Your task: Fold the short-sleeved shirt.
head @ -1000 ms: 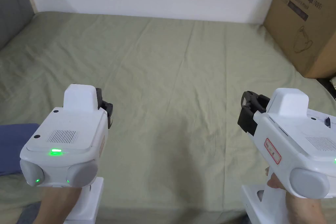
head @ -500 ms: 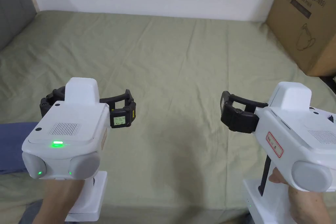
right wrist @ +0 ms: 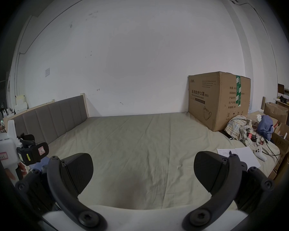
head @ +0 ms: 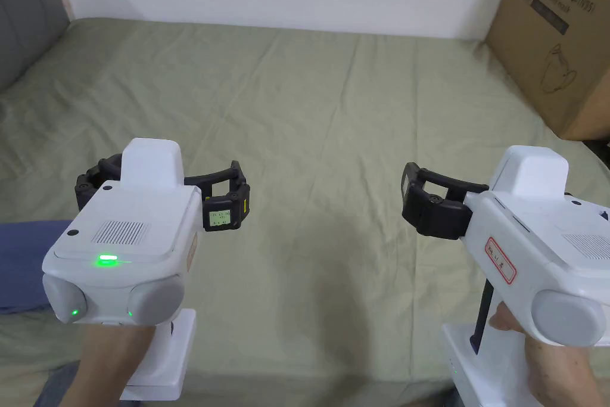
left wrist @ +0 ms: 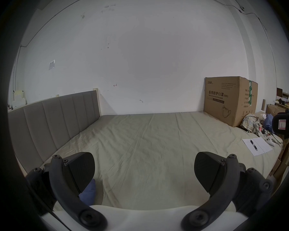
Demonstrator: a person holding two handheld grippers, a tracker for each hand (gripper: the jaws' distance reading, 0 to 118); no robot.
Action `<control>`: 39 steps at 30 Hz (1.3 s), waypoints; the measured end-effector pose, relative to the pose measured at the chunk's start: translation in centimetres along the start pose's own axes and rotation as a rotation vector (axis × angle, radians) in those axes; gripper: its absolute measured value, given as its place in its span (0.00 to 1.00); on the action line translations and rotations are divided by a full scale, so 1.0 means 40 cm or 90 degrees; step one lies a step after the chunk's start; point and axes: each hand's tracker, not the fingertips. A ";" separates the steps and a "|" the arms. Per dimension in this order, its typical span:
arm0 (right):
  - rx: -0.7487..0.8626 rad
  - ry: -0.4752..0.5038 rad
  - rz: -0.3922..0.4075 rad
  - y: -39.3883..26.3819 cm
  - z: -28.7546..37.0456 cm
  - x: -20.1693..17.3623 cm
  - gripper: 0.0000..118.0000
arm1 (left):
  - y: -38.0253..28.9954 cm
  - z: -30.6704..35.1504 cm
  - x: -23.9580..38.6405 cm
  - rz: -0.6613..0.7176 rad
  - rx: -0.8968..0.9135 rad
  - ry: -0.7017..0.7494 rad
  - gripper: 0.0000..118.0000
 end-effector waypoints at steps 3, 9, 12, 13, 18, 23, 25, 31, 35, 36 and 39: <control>-0.002 0.000 0.000 -0.002 0.000 -0.002 1.00 | -0.001 -0.001 -0.001 -0.001 0.001 0.001 1.00; -0.005 0.003 -0.002 -0.006 -0.001 -0.002 1.00 | -0.008 -0.002 0.001 -0.008 -0.004 0.002 1.00; -0.003 0.002 -0.004 -0.006 0.000 -0.004 1.00 | -0.009 0.000 0.004 -0.010 -0.003 0.001 1.00; -0.003 0.001 -0.004 -0.006 0.001 -0.004 1.00 | -0.009 0.001 0.005 -0.010 -0.002 0.000 1.00; -0.003 0.003 -0.003 -0.007 0.001 -0.007 1.00 | -0.009 0.002 0.008 -0.011 -0.001 0.001 1.00; -0.002 0.004 0.001 -0.007 0.002 -0.009 1.00 | -0.012 -0.004 0.005 -0.011 0.000 0.000 1.00; -0.001 0.004 0.000 -0.006 0.002 -0.009 1.00 | -0.012 -0.004 0.004 -0.010 0.000 0.001 1.00; 0.001 0.002 -0.002 -0.006 0.000 -0.006 1.00 | -0.016 -0.008 0.006 -0.013 -0.001 0.000 1.00; 0.000 0.001 -0.002 -0.006 0.000 -0.005 1.00 | -0.018 -0.009 0.006 -0.012 -0.002 -0.001 1.00; 0.000 0.002 -0.001 -0.007 0.000 -0.006 1.00 | -0.019 -0.009 0.006 -0.011 -0.003 -0.001 1.00; -0.001 0.002 0.000 -0.008 0.002 -0.006 1.00 | -0.020 -0.011 0.005 -0.009 -0.003 0.000 1.00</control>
